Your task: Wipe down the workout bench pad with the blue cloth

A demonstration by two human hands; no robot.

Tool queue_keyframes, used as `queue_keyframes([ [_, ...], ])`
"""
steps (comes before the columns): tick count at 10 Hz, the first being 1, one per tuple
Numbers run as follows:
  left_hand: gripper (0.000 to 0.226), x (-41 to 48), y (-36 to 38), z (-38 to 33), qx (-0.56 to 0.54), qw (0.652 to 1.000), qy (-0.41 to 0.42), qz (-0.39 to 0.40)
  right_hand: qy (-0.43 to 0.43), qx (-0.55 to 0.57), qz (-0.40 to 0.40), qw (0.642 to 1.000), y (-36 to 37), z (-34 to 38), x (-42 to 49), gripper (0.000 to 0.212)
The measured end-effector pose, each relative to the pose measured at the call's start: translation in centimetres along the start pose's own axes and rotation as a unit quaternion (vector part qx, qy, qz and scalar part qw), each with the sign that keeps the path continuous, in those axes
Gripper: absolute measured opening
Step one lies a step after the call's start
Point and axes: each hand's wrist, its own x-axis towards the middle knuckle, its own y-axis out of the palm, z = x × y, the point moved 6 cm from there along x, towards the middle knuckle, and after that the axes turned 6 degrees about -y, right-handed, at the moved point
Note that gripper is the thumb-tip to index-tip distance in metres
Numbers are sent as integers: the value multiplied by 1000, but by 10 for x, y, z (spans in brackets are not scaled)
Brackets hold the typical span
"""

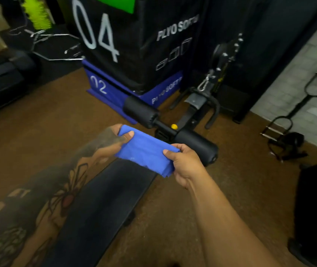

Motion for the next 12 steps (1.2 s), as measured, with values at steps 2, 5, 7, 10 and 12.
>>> queue_keyframes([
  [2, 44, 35, 101, -75, 34, 998, 46, -7, -59, -15, -206, 977, -79, 14, 29, 9],
  [5, 33, 77, 183, -107, 20, 995, 101, -10, -126, -148, -331, 923, -145, 13, 66, 26],
  [7, 33, 119, 230, -101, 114, 987, 112, 6, -100, -201, -340, 913, -159, -3, 109, 22],
  [10, 28, 142, 265, -82, 243, 959, 141, -26, -80, -326, -326, 884, -167, -25, 147, 32],
  [12, 32, 145, 256, -95, 268, 934, 213, -100, -100, -406, -375, 827, -171, -16, 142, 39],
])
